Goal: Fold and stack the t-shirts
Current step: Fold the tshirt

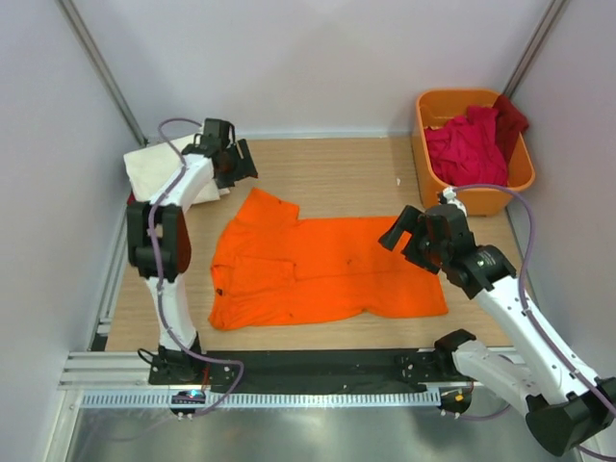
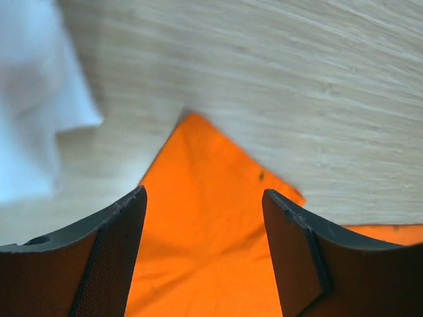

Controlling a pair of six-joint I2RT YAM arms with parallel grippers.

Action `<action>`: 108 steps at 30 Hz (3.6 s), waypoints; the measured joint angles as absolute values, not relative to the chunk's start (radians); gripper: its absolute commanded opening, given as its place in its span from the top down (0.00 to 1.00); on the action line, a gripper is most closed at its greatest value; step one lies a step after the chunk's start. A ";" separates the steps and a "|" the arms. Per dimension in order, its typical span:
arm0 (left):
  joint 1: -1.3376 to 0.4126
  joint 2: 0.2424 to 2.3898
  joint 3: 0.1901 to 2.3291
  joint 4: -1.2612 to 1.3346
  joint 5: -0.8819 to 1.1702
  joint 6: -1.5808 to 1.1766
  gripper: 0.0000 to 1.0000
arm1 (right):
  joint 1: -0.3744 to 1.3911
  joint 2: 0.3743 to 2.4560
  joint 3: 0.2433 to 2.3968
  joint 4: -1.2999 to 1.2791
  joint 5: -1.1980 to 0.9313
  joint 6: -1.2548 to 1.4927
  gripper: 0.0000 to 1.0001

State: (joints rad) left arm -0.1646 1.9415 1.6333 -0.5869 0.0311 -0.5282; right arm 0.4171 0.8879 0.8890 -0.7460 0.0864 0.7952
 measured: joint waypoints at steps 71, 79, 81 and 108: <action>-0.093 1.951 1.750 -0.804 0.348 -0.518 1.00 | 0.186 2.037 1.489 -0.620 0.331 0.503 0.39; -0.092 1.951 1.745 -0.800 0.367 -0.520 1.00 | 0.183 2.041 1.452 -0.579 0.345 0.511 0.44; -0.091 1.951 1.744 -0.800 0.367 -0.521 1.00 | 0.183 2.039 1.446 -0.569 0.345 0.513 0.44; -0.076 1.951 1.742 -0.796 0.368 -0.521 1.00 | 0.183 1.963 1.332 -0.537 0.352 0.519 0.99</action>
State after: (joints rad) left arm -0.0761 1.9507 1.7424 -0.7963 0.3679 -0.5205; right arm 0.1829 1.9625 1.3319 -0.5365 0.3523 0.5194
